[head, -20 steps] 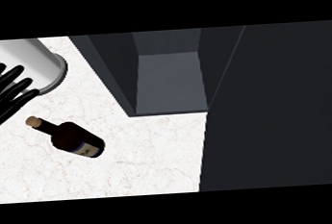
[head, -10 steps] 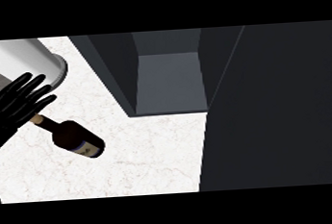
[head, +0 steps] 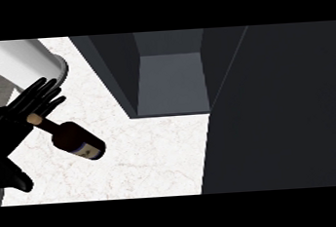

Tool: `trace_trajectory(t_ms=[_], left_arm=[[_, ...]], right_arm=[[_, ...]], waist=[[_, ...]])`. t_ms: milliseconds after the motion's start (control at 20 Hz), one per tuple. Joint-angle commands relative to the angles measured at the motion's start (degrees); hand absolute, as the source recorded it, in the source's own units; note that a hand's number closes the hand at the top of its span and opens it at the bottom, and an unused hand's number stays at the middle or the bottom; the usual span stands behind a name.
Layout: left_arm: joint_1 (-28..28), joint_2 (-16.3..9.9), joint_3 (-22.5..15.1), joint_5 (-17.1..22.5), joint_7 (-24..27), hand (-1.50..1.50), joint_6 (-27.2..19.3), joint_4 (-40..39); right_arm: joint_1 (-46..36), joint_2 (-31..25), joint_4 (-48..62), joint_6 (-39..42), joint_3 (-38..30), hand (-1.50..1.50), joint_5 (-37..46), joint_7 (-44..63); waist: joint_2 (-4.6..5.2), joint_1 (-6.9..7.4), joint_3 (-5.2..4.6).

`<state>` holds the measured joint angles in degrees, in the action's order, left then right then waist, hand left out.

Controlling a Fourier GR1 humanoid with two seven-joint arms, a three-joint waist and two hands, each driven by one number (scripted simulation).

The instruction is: Pick up the wine, place it into the cabinet and close the cabinet

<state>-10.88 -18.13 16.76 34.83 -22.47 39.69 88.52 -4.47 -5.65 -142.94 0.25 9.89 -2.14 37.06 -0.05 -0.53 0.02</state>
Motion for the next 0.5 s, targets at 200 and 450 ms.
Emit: trace_trajectory(t_ms=[200, 450], left_arm=[[-0.6, 0.9, 0.5, -8.0, 9.2, -1.5, 4.7, -11.0], [-3.5, 1.1, -1.0, -14.3, 14.9, -1.5, 5.9, -16.4]], right_arm=[[2.9, -0.3, -8.1, 0.5, -1.9, -1.5, -2.6, 3.0], [-0.9, 0.1, -8.1, -1.2, 0.0, -1.5, -0.4, 5.2]], waist=[[0.02, 0.1, -0.04], [0.02, 0.11, -0.05]])
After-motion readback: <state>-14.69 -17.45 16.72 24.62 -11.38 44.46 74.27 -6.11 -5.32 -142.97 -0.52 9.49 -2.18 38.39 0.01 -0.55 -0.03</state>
